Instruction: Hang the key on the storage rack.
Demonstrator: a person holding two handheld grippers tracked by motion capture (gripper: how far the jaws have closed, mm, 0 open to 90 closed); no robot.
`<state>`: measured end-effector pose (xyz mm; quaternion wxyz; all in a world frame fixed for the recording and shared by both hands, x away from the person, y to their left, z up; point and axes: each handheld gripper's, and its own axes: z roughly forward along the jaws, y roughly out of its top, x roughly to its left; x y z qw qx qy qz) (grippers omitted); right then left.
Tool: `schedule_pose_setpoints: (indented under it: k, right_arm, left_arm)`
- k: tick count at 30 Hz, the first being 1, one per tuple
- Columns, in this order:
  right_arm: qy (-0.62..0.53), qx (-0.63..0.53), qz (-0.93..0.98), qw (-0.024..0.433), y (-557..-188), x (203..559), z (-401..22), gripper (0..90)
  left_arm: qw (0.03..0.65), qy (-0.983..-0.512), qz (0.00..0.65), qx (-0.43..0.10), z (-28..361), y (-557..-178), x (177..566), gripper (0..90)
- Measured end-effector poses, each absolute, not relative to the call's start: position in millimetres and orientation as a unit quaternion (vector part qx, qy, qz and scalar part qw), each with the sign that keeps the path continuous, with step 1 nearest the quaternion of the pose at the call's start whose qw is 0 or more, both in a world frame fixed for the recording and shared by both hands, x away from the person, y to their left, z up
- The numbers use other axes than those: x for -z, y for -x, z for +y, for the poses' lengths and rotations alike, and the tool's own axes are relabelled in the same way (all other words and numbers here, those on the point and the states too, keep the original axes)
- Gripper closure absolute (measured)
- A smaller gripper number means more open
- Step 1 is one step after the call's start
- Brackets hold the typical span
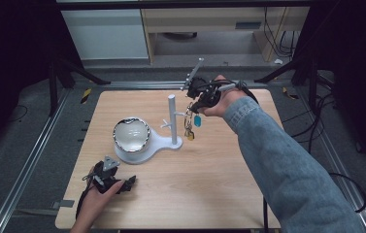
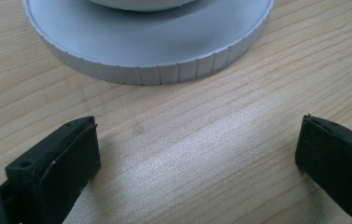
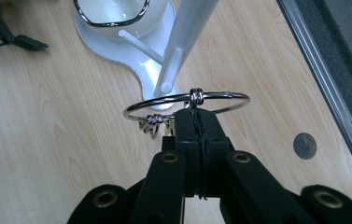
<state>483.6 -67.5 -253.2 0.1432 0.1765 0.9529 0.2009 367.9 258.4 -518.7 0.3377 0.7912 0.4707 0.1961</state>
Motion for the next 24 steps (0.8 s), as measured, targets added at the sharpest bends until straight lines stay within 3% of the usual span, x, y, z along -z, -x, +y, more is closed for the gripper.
schedule_pose_setpoints:
  k: [24]
  right_arm:
    - [-0.181,-0.194,0.955,0.134,-494.6,263.5,-55.2,89.0]
  left_arm:
    - [0.338,-0.791,0.47,-0.196,258.4,-367.9,518.7,0.0]
